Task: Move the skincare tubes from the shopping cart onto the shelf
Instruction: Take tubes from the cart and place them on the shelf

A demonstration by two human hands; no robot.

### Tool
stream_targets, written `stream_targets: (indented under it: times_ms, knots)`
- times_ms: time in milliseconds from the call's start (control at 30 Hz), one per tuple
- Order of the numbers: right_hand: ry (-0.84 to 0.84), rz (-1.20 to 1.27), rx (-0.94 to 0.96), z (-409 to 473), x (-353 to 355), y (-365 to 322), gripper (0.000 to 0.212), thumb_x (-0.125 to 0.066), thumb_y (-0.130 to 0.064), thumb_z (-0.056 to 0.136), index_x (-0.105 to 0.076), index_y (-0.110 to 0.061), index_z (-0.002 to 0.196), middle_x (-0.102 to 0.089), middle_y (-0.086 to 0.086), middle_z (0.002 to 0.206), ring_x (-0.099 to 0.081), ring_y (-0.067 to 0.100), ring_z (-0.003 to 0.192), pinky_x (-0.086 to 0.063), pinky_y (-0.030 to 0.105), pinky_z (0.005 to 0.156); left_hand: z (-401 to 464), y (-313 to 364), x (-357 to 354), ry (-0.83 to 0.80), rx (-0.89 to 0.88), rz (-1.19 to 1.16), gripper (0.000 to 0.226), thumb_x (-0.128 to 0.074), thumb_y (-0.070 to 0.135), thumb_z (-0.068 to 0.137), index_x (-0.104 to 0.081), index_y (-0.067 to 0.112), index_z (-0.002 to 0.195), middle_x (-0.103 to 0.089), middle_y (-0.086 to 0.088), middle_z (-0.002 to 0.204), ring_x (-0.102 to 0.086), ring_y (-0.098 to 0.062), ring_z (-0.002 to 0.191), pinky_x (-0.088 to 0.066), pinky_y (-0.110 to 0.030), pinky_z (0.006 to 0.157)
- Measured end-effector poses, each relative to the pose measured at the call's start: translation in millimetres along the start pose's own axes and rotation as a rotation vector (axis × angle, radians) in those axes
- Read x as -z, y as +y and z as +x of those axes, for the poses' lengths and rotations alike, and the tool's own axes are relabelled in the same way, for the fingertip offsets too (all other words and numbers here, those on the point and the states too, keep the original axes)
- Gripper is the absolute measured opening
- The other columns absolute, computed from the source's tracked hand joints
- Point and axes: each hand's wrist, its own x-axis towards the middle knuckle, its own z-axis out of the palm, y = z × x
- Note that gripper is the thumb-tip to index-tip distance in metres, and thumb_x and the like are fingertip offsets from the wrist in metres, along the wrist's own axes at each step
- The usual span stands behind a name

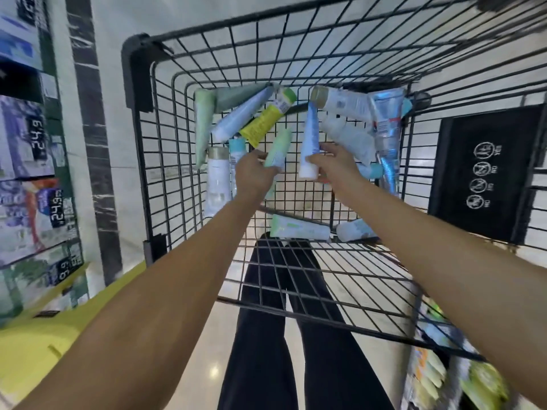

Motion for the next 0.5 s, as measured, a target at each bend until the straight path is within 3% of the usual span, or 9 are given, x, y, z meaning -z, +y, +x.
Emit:
stream_targets:
  times_ms: [67, 133, 233, 300, 367, 500]
  knots:
    - [-0.107, 0.183, -0.021, -29.5, 14.2, -6.9, 0.050, -0.065, -0.005, 0.094, -0.053, -0.015, 0.142, -0.067, 0.013, 0.124, -0.070, 0.028, 0.095, -0.060, 0.040, 0.075, -14.8, 7.2, 18.5, -0.038, 0.043, -0.090, 0.046, -0.085, 0.015, 0.076, -0.070, 0.004, 0.118, -0.071, -0.011, 0.098, -0.064, -0.018, 0.067, -0.056, -0.030, 0.063]
    - [-0.195, 0.316, -0.023, -59.9, 27.4, -15.3, 0.052, -0.056, -0.001, 0.095, -0.050, -0.021, 0.142, -0.064, 0.011, 0.120, -0.066, 0.028, 0.097, -0.056, 0.044, 0.082, -32.4, 13.4, 37.1, -0.058, 0.048, -0.160, 0.048, -0.086, 0.017, 0.075, -0.071, 0.008, 0.120, -0.073, -0.008, 0.104, -0.067, -0.016, 0.075, -0.053, -0.026, 0.066]
    - [-0.276, 0.471, -0.025, -107.8, 41.9, -25.1, 0.053, -0.056, -0.002, 0.079, -0.056, -0.027, 0.126, -0.062, 0.012, 0.116, -0.060, 0.030, 0.098, -0.047, 0.038, 0.076, -71.8, 31.6, 65.8, -0.097, -0.014, -0.212, 0.047, -0.086, 0.018, 0.075, -0.073, 0.013, 0.119, -0.073, -0.003, 0.111, -0.071, -0.021, 0.096, -0.057, -0.031, 0.082]
    - [-0.322, 0.512, 0.009, -141.3, 47.7, -31.7, 0.058, -0.060, -0.005, 0.076, -0.055, -0.019, 0.133, -0.065, 0.014, 0.117, -0.063, 0.031, 0.103, -0.052, 0.043, 0.083, -104.3, 47.3, 88.0, -0.121, -0.073, -0.235, 0.043, -0.086, 0.017, 0.075, -0.074, 0.016, 0.116, -0.074, 0.000, 0.111, -0.070, -0.019, 0.101, -0.058, -0.033, 0.089]
    - [-0.349, 0.541, 0.053, -178.5, 54.5, -39.4, 0.056, -0.065, -0.009, 0.081, -0.052, -0.011, 0.136, -0.068, 0.017, 0.111, -0.066, 0.031, 0.096, -0.057, 0.047, 0.084, -140.4, 62.7, 109.1, -0.130, -0.118, -0.299, 0.037, -0.086, 0.012, 0.073, -0.075, 0.018, 0.109, -0.074, 0.001, 0.108, -0.071, -0.021, 0.102, -0.060, -0.037, 0.090]
    - [-0.348, 0.551, 0.161, -245.1, 72.7, -48.6, 0.044, -0.068, -0.008, 0.088, -0.054, -0.010, 0.129, -0.068, 0.017, 0.102, -0.065, 0.030, 0.091, -0.060, 0.047, 0.080, -212.1, 91.5, 148.4, -0.126, -0.188, -0.351, 0.039, -0.091, 0.014, 0.071, -0.068, 0.023, 0.101, -0.068, -0.008, 0.119, -0.075, -0.018, 0.089, -0.062, -0.044, 0.086]
